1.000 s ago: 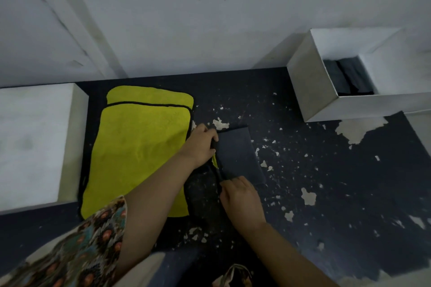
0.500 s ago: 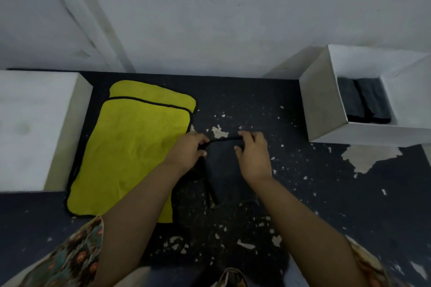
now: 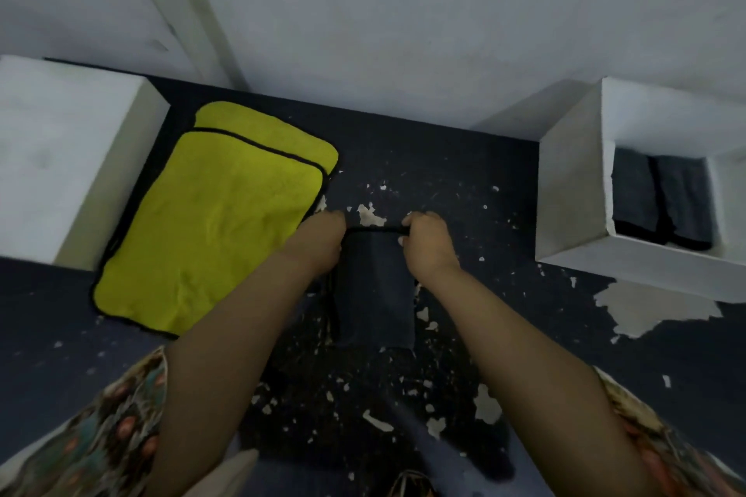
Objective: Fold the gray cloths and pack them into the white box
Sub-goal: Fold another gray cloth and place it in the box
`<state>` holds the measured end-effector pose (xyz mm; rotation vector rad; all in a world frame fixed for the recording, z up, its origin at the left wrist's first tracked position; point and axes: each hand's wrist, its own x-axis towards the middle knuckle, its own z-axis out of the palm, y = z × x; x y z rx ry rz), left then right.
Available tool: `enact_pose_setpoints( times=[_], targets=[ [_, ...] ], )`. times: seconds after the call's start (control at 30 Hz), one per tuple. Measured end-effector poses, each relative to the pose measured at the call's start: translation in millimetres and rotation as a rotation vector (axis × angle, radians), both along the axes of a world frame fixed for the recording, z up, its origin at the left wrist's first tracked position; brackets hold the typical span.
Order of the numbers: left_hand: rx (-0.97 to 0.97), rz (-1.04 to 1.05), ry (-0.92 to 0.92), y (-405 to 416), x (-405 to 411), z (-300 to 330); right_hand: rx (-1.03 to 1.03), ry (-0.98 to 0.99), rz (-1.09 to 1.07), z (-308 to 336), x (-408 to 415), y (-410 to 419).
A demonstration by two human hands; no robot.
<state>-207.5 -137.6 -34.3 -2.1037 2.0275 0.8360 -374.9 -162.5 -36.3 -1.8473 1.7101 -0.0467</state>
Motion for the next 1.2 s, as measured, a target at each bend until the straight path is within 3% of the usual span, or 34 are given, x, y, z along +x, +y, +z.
enact_pose_setpoints(
  times=[0.33,0.5,0.63,1.2],
  targets=[
    [-0.296,0.121,0.085,38,-2,18,-0.167,-0.168,0.094,29,-21,25],
    [-0.454,0.035,0.136,81,-3,37,-0.223,-0.242,0.123,33,-34,63],
    [-0.459,-0.032,0.052,112,-4,39,-0.211,-0.231,0.158,27,-37,96],
    [-0.317,-0.164,0.121,160,8,14,-0.217,0.001,0.311,1,-36,157]
  ],
)
